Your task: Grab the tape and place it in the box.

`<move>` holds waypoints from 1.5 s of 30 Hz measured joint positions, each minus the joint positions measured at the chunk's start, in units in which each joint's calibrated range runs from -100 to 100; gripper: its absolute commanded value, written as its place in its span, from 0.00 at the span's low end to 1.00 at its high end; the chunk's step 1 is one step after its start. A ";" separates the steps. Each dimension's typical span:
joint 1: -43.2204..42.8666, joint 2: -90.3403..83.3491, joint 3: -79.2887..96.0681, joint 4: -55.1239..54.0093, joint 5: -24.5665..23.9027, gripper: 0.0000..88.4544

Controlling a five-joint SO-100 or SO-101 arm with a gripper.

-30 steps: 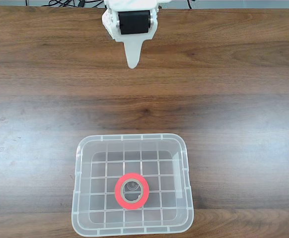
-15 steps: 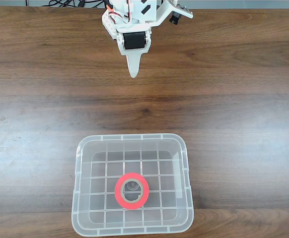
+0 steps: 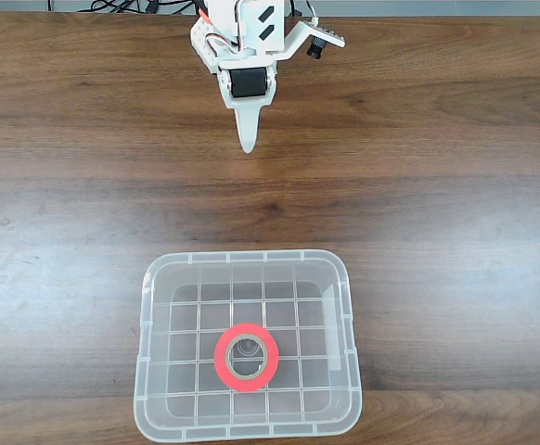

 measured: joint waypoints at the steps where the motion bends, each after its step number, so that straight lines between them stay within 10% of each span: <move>1: 0.08 -1.67 0.90 0.00 0.00 0.01; 45: 2.25 -18.17 7.76 5.34 -2.14 0.02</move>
